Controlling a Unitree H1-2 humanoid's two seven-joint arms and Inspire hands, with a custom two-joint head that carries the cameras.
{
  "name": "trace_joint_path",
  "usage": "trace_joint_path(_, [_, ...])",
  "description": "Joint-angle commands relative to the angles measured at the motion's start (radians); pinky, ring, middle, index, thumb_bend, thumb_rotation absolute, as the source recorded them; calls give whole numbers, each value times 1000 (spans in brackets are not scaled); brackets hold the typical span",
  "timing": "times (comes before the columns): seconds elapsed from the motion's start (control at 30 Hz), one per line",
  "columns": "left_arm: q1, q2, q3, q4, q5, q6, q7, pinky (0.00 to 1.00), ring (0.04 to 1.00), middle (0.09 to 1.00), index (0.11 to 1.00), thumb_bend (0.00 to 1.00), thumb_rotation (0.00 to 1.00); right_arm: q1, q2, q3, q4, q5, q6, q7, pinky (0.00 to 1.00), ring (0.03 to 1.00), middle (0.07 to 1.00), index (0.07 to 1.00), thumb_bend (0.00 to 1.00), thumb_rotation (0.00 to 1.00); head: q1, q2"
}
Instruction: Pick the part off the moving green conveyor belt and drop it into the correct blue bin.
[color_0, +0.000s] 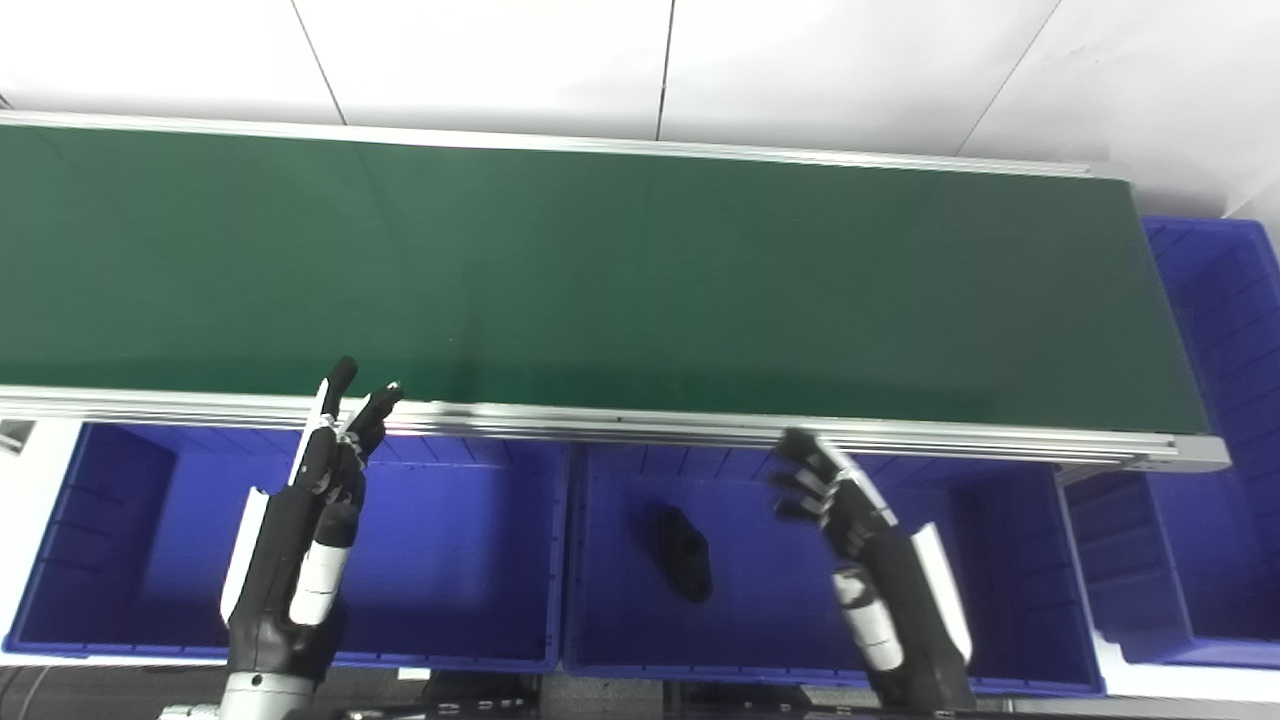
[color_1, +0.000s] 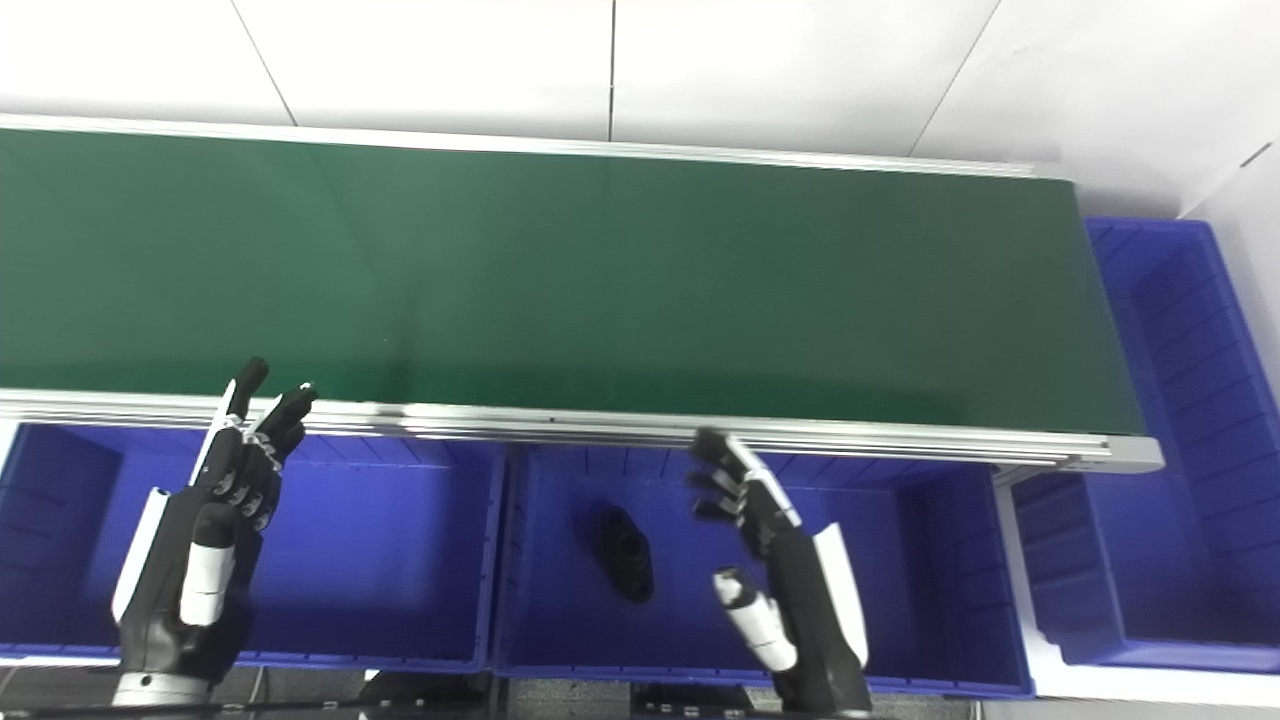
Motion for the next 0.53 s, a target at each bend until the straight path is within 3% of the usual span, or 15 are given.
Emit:
trace_joint_path(0.0, [21,16,4,-12,2,-84,-16,992,958,901,1000,785,900,8,9,17,1,33,-126,-56,827,880,911,915,916,1000,-2,-15])
trace_joint_path(0.2, [22,20,8,33,-9,-133,-23,1000,957,902,999,787,891,3,-10,53,39,36,-136,-140,798,890,930,937,935,1000,-4,-72])
trace_joint_path(0.5, [20,13,9,40,1,-142,-29,1000,968,922,999,803,912,-13,-45,86,53,38,-135,-214,769,872,915,928,963,1000,3,-72])
